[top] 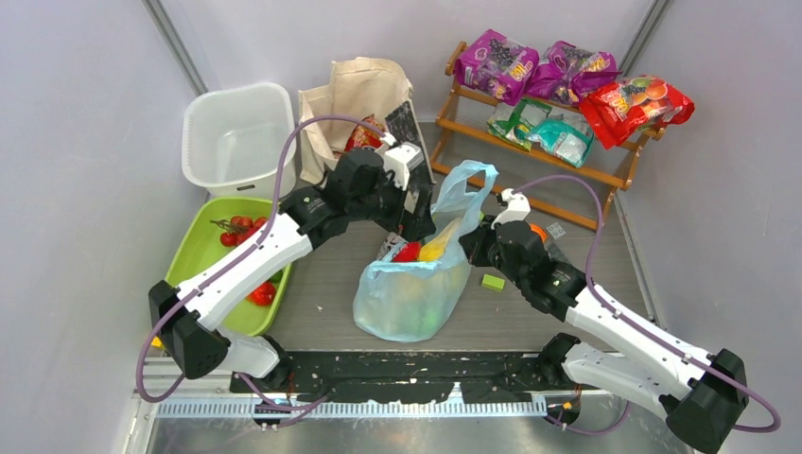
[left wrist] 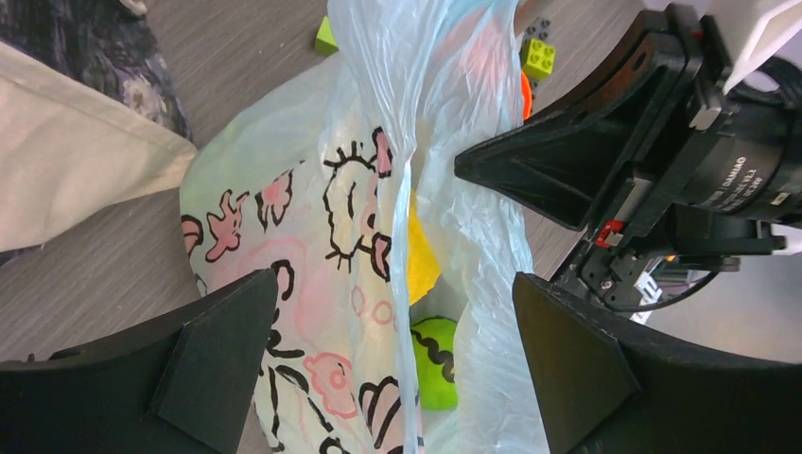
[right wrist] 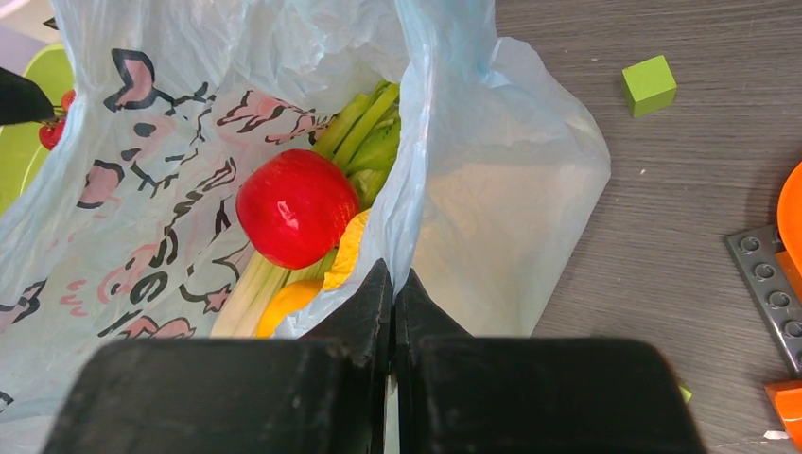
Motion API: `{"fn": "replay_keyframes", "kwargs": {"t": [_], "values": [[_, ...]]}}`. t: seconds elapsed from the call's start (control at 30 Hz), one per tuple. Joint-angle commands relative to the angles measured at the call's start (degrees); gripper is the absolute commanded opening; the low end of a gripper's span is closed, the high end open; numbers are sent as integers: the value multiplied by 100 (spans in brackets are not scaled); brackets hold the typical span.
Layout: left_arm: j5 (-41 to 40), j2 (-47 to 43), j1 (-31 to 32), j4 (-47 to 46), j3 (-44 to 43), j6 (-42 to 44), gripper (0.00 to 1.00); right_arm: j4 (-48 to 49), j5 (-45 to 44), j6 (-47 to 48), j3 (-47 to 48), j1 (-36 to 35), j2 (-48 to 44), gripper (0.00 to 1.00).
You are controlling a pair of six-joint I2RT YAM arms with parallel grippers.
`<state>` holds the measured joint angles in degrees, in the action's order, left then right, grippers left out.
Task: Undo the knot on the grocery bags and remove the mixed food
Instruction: Adjust the takeout bag at the center of the board.
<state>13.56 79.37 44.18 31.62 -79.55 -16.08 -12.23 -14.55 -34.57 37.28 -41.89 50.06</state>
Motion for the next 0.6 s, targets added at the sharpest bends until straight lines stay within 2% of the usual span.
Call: {"fn": "replay_keyframes", "kwargs": {"t": [0.0, 0.1, 0.13, 0.17, 0.3, 0.4, 0.57], "values": [[-769, 72, 280, 320, -137, 360, 100, 213, -129, 71, -35, -20, -61, 5], [-857, 235, 389, 564, -161, 603, 99, 237, -123, 82, -46, -21, -58, 5], [-842, 252, 421, 572, -125, 653, 95, 245, -144, 95, -37, -21, -63, 5], [-826, 270, 436, 574, -60, 699, 88, 246, -153, 101, -14, -21, -66, 5], [-987, 209, 440, 565, 86, 883, 37, 247, -228, 204, 101, -6, -88, 5], [-1378, 49, 388, 625, -124, 1001, 2, 196, -210, 437, 372, 113, -92, 5], [-1618, -576, -166, 99, -269, 863, 0, -270, -307, 1006, 1004, 613, -172, 5]]}}
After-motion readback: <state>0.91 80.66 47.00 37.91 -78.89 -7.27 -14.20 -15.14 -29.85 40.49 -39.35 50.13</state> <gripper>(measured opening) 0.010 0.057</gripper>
